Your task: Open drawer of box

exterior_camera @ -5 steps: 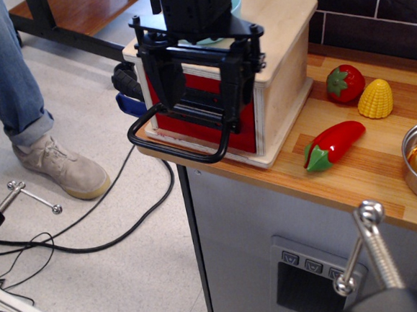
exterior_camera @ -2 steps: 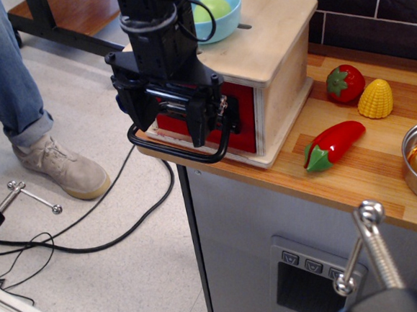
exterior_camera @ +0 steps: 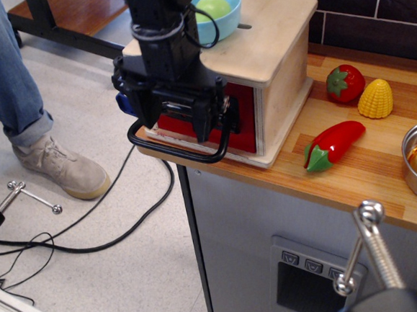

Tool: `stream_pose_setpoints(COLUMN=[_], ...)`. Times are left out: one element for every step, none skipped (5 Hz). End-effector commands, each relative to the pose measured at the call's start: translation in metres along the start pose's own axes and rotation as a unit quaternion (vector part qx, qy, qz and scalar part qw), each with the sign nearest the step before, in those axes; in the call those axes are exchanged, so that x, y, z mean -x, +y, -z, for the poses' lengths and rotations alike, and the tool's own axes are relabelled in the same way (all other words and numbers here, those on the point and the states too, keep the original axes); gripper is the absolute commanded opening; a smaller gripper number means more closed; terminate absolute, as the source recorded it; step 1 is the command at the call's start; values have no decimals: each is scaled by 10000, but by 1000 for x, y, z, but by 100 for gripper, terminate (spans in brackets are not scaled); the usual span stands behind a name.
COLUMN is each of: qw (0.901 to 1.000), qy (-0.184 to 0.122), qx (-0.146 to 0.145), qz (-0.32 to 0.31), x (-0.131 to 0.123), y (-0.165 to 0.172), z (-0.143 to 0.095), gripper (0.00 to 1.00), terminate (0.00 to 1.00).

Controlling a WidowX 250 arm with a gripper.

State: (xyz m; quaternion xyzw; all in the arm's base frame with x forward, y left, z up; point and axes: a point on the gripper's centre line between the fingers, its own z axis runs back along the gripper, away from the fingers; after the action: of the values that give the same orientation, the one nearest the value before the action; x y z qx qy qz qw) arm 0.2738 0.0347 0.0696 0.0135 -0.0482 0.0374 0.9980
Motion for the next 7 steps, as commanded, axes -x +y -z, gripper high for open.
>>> stream_pose_setpoints(qw=[9996,9992,9992,9989,9986,9990,9998], qy=[-191,-236,-226,-264,-455,-347,165], qx=[-193,-316,-321,-358,-220,-124,-55], qz=[-39,5,-9,110,149,244,104], x=[-15,-7,-6,7,30,60,84], y=[2,4,3,-4,-7,-2,3], z=[6,17,26,39,44,42,27], gripper=[100,100,100,100,100,100,100], terminate=[0,0,0,0,0,0,0])
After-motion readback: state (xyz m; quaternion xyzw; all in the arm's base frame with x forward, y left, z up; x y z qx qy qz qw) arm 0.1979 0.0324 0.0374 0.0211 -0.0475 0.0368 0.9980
